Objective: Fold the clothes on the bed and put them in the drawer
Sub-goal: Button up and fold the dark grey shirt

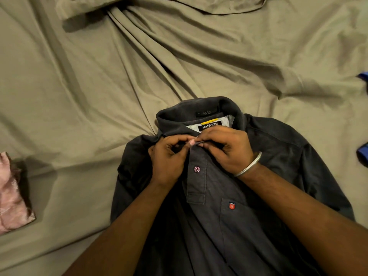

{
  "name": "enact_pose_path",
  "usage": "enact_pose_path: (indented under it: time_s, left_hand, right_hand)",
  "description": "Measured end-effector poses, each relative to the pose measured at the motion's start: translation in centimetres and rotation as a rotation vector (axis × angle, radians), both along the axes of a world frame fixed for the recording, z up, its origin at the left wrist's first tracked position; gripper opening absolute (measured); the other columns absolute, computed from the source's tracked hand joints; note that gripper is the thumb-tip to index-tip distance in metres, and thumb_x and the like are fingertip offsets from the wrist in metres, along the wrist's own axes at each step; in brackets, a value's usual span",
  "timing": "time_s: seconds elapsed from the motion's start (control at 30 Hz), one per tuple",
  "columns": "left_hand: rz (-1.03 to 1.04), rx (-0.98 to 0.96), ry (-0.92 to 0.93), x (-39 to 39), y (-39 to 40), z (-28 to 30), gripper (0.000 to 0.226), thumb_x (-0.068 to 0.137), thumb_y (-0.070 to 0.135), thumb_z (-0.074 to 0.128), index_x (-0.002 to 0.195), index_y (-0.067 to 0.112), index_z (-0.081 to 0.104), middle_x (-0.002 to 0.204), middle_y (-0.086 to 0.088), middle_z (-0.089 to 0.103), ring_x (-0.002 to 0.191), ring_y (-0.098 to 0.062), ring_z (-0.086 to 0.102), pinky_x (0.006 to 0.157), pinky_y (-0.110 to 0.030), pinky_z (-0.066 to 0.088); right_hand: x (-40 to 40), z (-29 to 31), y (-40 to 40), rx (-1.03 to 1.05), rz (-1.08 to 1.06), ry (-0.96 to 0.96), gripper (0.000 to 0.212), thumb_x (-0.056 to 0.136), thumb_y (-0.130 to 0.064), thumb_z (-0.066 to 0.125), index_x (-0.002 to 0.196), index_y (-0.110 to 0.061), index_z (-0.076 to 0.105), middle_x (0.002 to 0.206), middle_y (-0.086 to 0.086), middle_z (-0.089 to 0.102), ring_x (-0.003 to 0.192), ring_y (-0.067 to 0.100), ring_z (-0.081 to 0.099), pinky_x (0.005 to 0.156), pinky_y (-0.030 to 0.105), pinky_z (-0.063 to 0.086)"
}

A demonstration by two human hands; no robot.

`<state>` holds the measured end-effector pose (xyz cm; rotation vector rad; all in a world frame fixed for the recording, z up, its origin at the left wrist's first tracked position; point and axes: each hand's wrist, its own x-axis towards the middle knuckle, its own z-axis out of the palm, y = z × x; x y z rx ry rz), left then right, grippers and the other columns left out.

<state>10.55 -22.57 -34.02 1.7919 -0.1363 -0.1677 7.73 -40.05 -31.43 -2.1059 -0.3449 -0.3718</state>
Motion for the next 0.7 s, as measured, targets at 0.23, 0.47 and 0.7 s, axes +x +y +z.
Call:
enact_pose_path:
  time_s: [0.23,0.47,0.7]
  left_hand:
    - [-0.056,0.014,0.039,0.2,0.2,0.8,0.027,0.078,0.063,0.069,0.093,0.042,0.076,0.098,0.011,0.076,0.101,-0.012,0.070,0.101,-0.057,0.045]
    - [-0.062,0.099,0.000,0.1,0.2,0.4,0.036,0.067,0.073,0.073,0.091,0.046,0.074,0.093,0.013,0.075,0.098,-0.016,0.070,0.094,-0.062,0.046]
    - [-0.076,0.134,0.002,0.3,0.4,0.1,0.023,0.077,0.067,0.068,0.091,0.050,0.074,0.097,0.020,0.074,0.104,-0.017,0.069,0.097,-0.062,0.044]
  right_hand:
    - [-0.2,-1.0,0.2,-0.061,-0.057,-0.074,0.011,0.090,-0.004,0.067,0.098,0.000,0.074,0.096,0.011,0.072,0.092,0.016,0.067,0.089,0.026,0.053]
    - [-0.6,-1.9,0.5,-0.188,-0.110,-0.156,0.016,0.092,-0.003,0.059,0.099,0.004,0.072,0.099,0.015,0.071,0.095,0.022,0.064,0.093,0.024,0.050]
    - [-0.8,-1.4,0.4,-0.072,-0.123,-0.111,0.013,0.084,0.004,0.071,0.097,0.004,0.071,0.094,0.011,0.073,0.091,0.019,0.068,0.088,0.023,0.052]
